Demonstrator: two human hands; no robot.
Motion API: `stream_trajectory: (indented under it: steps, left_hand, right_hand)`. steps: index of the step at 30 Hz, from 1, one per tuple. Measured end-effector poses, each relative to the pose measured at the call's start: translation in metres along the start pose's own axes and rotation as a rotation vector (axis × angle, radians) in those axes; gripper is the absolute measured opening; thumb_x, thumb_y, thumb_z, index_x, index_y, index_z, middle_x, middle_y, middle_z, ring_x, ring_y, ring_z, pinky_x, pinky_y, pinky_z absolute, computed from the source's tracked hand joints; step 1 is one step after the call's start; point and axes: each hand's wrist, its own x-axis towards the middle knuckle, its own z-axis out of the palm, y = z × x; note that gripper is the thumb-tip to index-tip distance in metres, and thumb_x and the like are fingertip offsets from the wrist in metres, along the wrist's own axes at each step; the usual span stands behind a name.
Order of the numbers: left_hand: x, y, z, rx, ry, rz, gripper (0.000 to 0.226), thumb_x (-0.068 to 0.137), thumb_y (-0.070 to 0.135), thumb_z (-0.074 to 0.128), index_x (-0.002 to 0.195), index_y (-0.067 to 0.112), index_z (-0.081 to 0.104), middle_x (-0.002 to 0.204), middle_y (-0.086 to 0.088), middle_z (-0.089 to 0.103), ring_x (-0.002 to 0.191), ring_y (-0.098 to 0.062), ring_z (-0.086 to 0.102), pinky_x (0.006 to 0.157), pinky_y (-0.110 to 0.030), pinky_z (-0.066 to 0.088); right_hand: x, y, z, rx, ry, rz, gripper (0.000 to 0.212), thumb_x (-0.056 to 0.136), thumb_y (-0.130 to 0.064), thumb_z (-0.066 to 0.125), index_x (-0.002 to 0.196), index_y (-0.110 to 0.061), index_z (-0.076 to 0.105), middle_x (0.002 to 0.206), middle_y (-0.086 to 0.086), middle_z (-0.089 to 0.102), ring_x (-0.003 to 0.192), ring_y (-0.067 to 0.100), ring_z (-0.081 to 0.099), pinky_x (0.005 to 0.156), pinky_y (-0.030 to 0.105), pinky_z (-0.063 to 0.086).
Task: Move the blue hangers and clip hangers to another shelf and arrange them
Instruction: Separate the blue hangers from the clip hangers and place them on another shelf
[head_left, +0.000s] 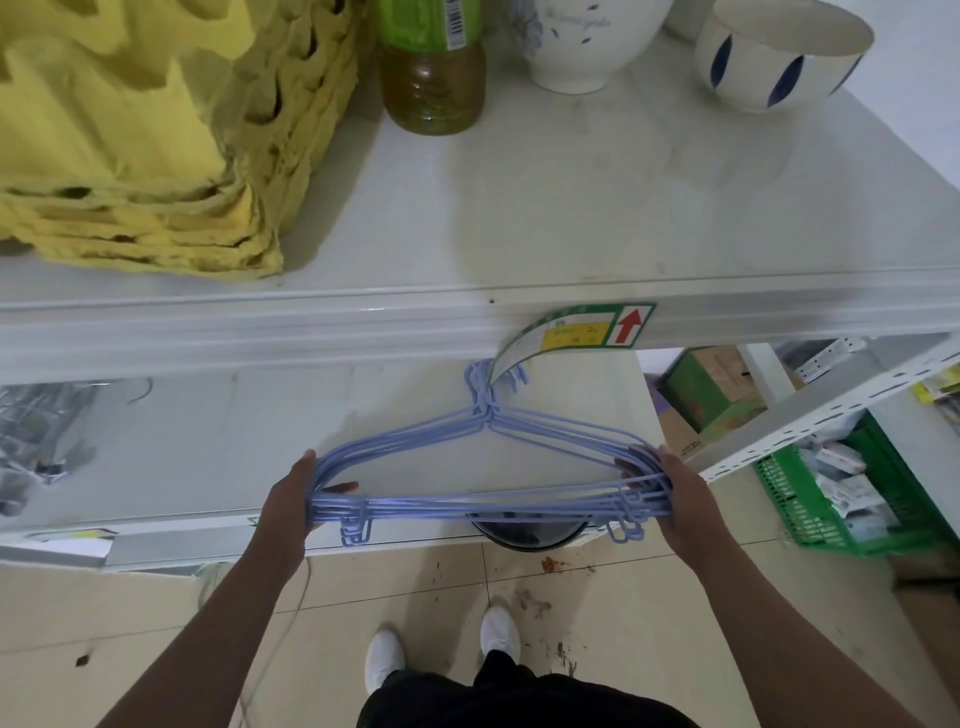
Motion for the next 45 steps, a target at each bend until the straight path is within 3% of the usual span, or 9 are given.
stream_trajectory:
  steps: [6,9,12,19,26,29,36,42,45]
  left_hand:
    - [-0.01,-0.009,0.011,-0.044,0.104,0.04,0.036,0.099,0.047,0.038,0.098,0.023,0.065,0.062,-0.005,0.074,0.066,-0.025,0.07,0.069,-0.031,0.048]
    - [-0.012,-0.01,0.016,-0.037,0.128,0.103,0.04,0.101,0.046,0.033,0.106,0.027,0.067,0.075,0.001,0.075,0.062,-0.017,0.072,0.054,-0.024,0.051]
    - [-0.013,-0.007,0.018,-0.027,0.126,0.159,0.044,0.102,0.044,0.03,0.113,0.024,0.068,0.093,-0.003,0.073,0.065,-0.015,0.073,0.049,-0.019,0.052]
    - [-0.011,-0.003,0.024,-0.021,0.23,0.165,0.039,0.1,0.043,0.037,0.097,0.02,0.069,0.101,-0.012,0.069,0.095,-0.026,0.067,0.084,-0.036,0.048]
    - [-0.014,0.003,0.027,0.005,0.258,0.207,0.047,0.095,0.044,0.037,0.079,0.016,0.07,0.074,-0.011,0.071,0.065,-0.025,0.064,0.054,-0.026,0.045]
    - [-0.01,0.002,0.025,0.034,0.342,0.211,0.046,0.089,0.051,0.041,0.073,0.013,0.062,0.069,-0.011,0.055,0.062,-0.025,0.049,0.056,-0.031,0.043]
    - [-0.006,-0.002,0.023,-0.027,0.259,0.201,0.049,0.09,0.053,0.037,0.1,0.021,0.074,0.088,-0.008,0.07,0.066,-0.021,0.055,0.052,-0.025,0.041]
    - [-0.011,0.009,0.027,-0.102,0.213,0.228,0.045,0.098,0.042,0.035,0.097,0.023,0.076,0.093,-0.006,0.072,0.061,-0.021,0.054,0.046,-0.021,0.042]
    - [-0.008,0.013,0.027,-0.184,0.205,0.201,0.035,0.095,0.032,0.044,0.088,0.021,0.076,0.09,-0.005,0.074,0.068,-0.022,0.069,0.065,-0.033,0.054]
  right_hand:
    - [-0.001,-0.002,0.012,-0.031,0.076,-0.042,0.036,0.106,-0.028,0.037,0.114,-0.016,0.069,0.108,0.004,0.074,0.099,0.02,0.072,0.08,0.031,0.061]
    - [0.002,-0.004,0.013,-0.024,0.104,-0.053,0.035,0.105,-0.034,0.039,0.114,-0.019,0.069,0.105,0.004,0.074,0.094,0.02,0.073,0.077,0.031,0.062]
    - [0.005,-0.004,0.008,-0.015,0.079,-0.062,0.041,0.105,-0.038,0.038,0.126,-0.014,0.064,0.114,0.009,0.072,0.105,0.026,0.07,0.09,0.039,0.059]
    - [0.006,-0.007,0.01,0.048,0.08,-0.064,0.04,0.105,-0.035,0.039,0.121,-0.009,0.066,0.115,0.013,0.072,0.106,0.027,0.07,0.096,0.039,0.055]
    - [0.002,-0.008,0.01,0.09,0.16,-0.051,0.032,0.103,-0.026,0.044,0.107,-0.007,0.07,0.092,0.006,0.077,0.083,0.021,0.075,0.074,0.032,0.063]
    - [0.003,-0.011,0.014,0.041,0.137,-0.052,0.034,0.104,-0.028,0.043,0.107,-0.01,0.071,0.095,0.005,0.077,0.085,0.02,0.074,0.08,0.034,0.061]
    - [0.004,-0.026,0.021,-0.044,0.058,-0.087,0.035,0.105,-0.033,0.04,0.118,-0.016,0.068,0.106,0.002,0.075,0.094,0.018,0.072,0.08,0.034,0.061]
    - [0.002,-0.023,0.023,-0.015,0.129,-0.109,0.036,0.101,-0.023,0.046,0.083,-0.001,0.068,0.092,0.015,0.074,0.091,0.03,0.069,0.091,0.041,0.057]
    - [0.0,-0.023,0.026,-0.032,0.141,-0.129,0.032,0.1,-0.022,0.046,0.091,0.002,0.066,0.092,0.015,0.072,0.092,0.032,0.067,0.092,0.042,0.057]
